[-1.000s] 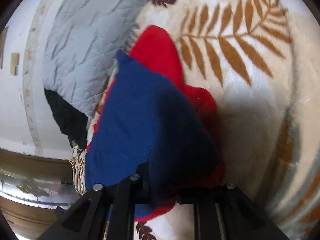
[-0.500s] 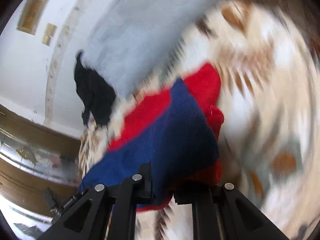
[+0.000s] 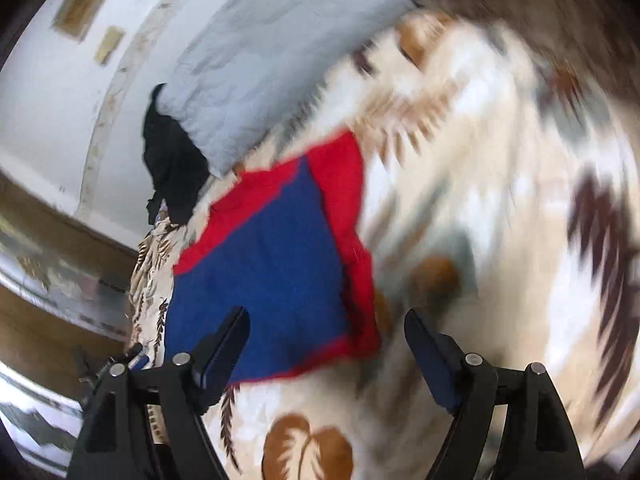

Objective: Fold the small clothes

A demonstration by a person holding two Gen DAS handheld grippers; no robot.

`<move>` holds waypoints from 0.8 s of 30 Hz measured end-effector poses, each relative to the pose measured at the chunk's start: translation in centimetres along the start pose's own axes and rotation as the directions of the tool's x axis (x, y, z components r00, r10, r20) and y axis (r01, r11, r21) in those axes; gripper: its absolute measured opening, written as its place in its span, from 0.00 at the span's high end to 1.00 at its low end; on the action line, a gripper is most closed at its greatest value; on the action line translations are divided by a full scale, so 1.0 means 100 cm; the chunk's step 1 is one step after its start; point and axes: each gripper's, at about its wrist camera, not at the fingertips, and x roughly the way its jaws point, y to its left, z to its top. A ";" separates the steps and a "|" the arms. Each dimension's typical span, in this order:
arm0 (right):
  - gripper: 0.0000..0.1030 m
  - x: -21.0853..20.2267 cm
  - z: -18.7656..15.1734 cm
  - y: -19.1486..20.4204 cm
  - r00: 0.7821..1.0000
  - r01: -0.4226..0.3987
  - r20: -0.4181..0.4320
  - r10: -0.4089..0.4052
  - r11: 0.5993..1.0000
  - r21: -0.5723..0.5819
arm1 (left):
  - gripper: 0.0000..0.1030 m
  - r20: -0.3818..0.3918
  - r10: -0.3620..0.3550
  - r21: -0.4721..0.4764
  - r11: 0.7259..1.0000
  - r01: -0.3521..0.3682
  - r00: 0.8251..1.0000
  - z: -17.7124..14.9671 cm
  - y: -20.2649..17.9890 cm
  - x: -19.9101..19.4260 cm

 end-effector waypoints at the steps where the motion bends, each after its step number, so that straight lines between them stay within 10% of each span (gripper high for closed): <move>1: 0.20 0.007 0.013 0.010 1.000 -0.018 0.005 0.018 0.999 -0.040 | 0.48 -0.012 -0.013 0.031 0.999 0.013 1.000 0.007 -0.008 0.012; 14: 0.33 0.102 0.060 0.036 0.987 0.094 -0.108 -0.121 0.969 -0.227 | 0.48 -0.051 0.032 0.174 0.984 -0.023 0.998 0.037 -0.045 0.075; 17: 0.33 0.106 0.065 0.038 0.986 0.102 -0.103 -0.131 0.964 -0.244 | 0.69 -0.066 0.044 0.191 0.981 -0.031 0.997 0.042 -0.046 0.080; 21: 0.60 0.124 0.078 0.036 0.977 0.149 -0.112 -0.182 0.956 -0.251 | 0.73 -0.077 0.061 0.181 0.982 -0.047 0.995 0.043 -0.045 0.086; 24: 0.61 0.137 0.082 0.033 0.970 0.163 -0.139 -0.201 0.956 -0.245 | 0.78 -0.079 0.077 0.200 0.978 -0.059 0.994 0.042 -0.046 0.089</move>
